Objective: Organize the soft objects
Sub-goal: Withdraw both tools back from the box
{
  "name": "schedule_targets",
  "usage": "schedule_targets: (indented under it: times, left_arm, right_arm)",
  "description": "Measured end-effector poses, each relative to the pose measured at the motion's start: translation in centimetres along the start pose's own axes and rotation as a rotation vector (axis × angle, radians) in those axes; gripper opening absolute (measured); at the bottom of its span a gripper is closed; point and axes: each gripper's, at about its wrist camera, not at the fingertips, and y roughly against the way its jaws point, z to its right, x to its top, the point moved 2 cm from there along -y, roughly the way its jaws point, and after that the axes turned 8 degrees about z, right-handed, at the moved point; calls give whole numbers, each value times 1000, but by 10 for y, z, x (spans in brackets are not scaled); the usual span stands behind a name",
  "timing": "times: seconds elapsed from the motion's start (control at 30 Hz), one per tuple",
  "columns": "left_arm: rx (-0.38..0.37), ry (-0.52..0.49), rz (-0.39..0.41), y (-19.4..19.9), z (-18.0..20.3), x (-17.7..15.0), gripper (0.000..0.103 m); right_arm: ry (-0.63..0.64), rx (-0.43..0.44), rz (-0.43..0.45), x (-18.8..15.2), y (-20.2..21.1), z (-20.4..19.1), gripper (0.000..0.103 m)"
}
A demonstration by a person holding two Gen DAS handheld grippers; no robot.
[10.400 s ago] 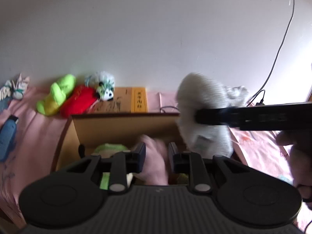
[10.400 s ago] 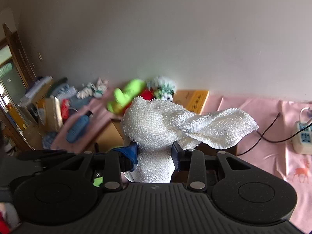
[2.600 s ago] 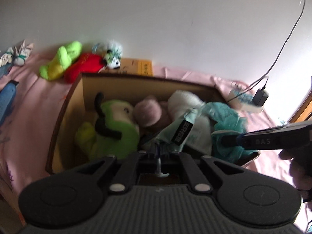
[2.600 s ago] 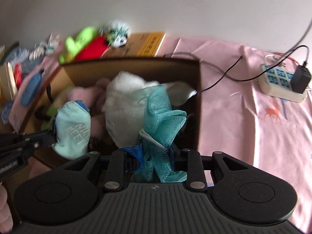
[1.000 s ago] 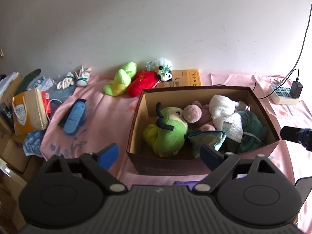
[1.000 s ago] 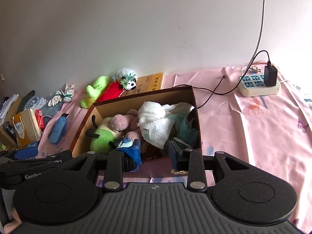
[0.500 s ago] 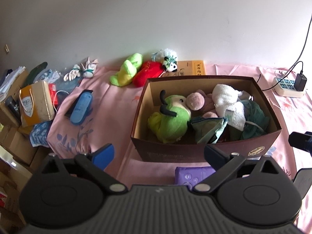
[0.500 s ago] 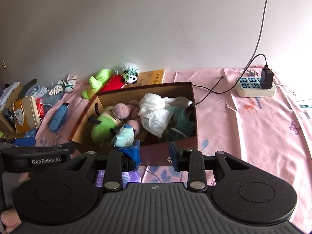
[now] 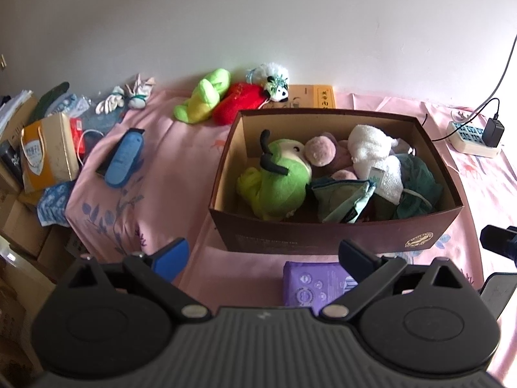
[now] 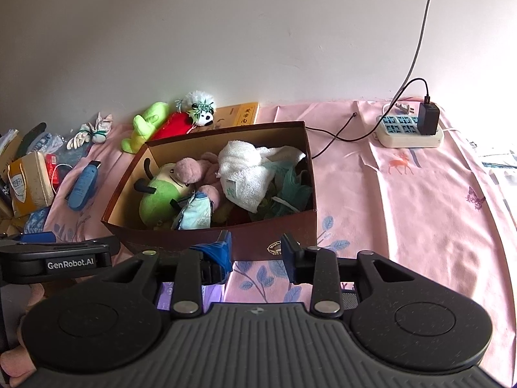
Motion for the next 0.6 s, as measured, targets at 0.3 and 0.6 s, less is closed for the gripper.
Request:
schedule_targets:
  times: [0.3, 0.6]
  left_arm:
    - [1, 6, -39, -14, -8, -2, 100]
    - [-29, -18, -113, -30, -13, -5, 100]
  right_arm:
    - [6, -18, -32, -5, -6, -9, 17]
    - [-30, -24, -83, -13, -17, -15, 17]
